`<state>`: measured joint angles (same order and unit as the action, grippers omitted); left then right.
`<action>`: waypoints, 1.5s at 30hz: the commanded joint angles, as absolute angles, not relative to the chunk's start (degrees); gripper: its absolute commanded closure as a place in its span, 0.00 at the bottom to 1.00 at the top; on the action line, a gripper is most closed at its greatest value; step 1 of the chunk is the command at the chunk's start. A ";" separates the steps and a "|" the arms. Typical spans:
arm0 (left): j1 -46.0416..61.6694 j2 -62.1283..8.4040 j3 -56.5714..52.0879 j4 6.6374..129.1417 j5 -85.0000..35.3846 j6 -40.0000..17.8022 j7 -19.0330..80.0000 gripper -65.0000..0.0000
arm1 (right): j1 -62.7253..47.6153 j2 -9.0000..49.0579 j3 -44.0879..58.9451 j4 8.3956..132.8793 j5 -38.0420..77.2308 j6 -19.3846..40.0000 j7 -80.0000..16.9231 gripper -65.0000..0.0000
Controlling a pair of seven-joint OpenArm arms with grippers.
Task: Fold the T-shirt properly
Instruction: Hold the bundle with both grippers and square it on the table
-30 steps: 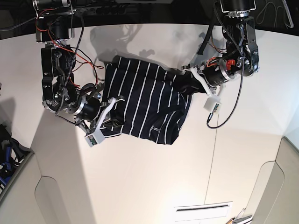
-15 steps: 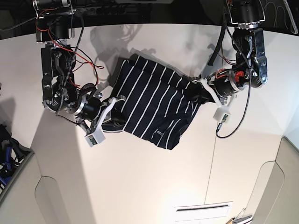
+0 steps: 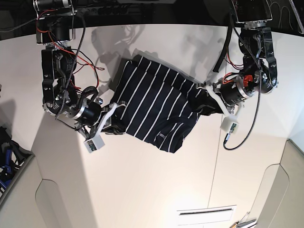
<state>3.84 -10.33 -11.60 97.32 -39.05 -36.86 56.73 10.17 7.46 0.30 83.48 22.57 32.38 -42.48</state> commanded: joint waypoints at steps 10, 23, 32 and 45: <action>9.28 -10.63 -11.70 101.30 -40.05 -37.06 56.16 0.68 | 15.79 7.62 2.11 84.16 22.92 32.14 -40.91 1.00; 10.96 -10.63 -11.70 101.27 -37.19 -36.88 55.83 0.68 | 17.61 7.60 2.13 72.18 22.96 32.18 -37.28 1.00; 10.96 -10.59 -11.70 100.92 -33.82 -35.16 53.15 0.68 | 16.84 7.60 2.13 69.82 27.77 33.08 -41.87 1.00; 7.75 -10.66 -11.70 95.48 -30.30 -35.14 48.88 0.68 | 9.43 7.60 2.13 71.92 32.60 33.47 -43.59 1.00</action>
